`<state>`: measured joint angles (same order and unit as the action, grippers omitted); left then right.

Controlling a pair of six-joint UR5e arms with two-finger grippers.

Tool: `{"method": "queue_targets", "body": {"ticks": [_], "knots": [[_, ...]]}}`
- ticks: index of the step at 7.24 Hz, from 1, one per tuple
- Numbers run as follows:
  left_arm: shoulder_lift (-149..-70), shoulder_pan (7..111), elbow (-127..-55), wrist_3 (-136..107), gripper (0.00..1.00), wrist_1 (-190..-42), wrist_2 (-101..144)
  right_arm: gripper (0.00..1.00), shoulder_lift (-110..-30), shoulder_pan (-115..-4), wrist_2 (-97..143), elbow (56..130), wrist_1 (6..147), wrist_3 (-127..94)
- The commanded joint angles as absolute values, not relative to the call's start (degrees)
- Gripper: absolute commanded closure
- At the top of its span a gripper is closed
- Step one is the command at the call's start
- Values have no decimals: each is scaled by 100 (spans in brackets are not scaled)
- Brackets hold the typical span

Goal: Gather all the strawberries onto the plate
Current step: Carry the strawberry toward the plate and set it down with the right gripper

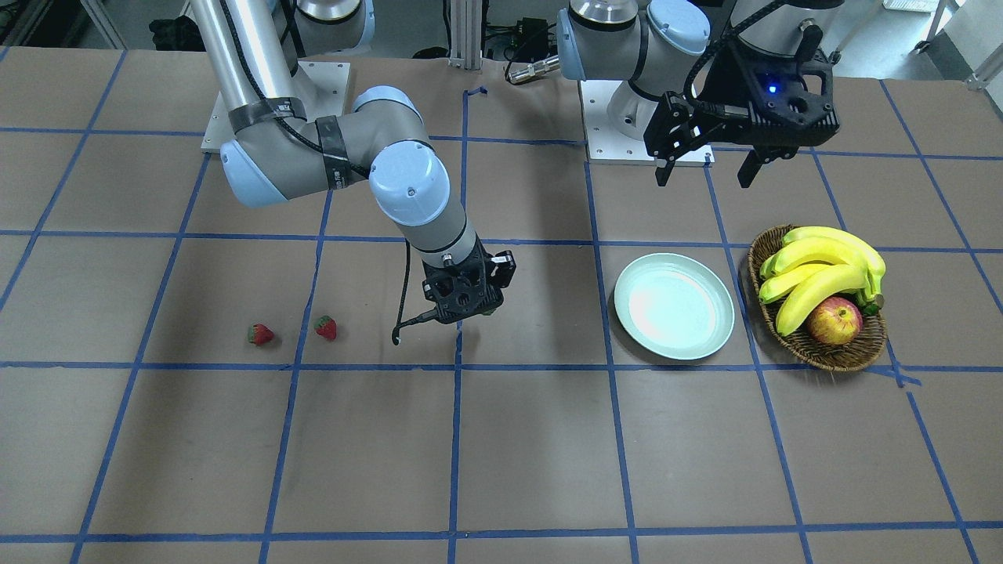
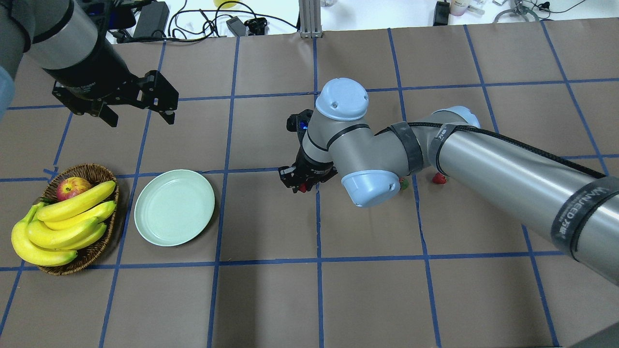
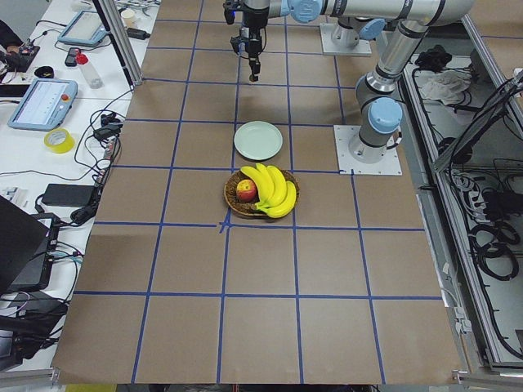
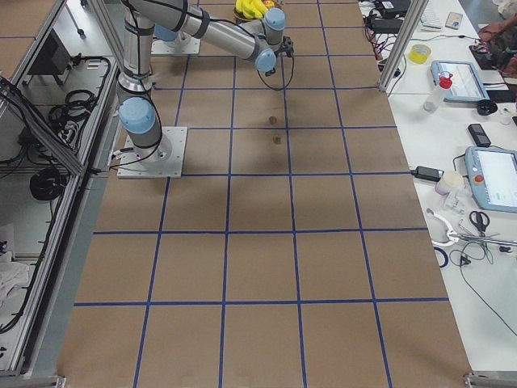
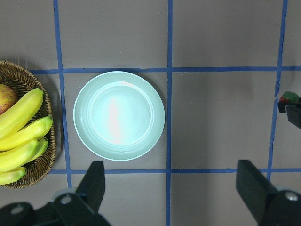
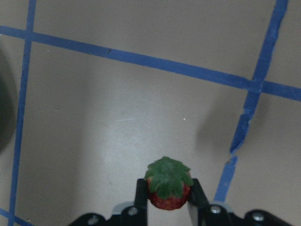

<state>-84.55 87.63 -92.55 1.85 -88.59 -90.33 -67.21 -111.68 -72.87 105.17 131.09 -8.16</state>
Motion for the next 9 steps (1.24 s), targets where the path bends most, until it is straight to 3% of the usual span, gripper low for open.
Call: {"method": "queue_targets", "body": {"ticks": [1,3,4,5,7,8,9], "knots": [[-8455,8763,-9255,185,0,-8859,-9052,100,-6470,-11381,-7198,10512,13271,-852],[-8455,8763,-9264,185,0,-8851,-9062,100,-6390,-11399,-7207,10512,13298,-844],[-8455,8763,-9264,185,0,-8859,-9062,79,-6381,-11399,-7207,10512,13307,-844],[-8455,8763,-9264,185,0,-8859,-9070,78,-6355,-11399,-7207,10512,13298,-844],[-8455,8763,-9281,185,0,-8859,-9062,36,-6372,-11399,-7303,10451,13298,-870],[-8455,8771,-9281,185,0,-8851,-9062,23,-6398,-11391,-7295,10407,13298,-1114],[-8455,8771,-9281,185,0,-8859,-9062,4,-6494,-11382,-7399,10276,13280,-1221]]}}
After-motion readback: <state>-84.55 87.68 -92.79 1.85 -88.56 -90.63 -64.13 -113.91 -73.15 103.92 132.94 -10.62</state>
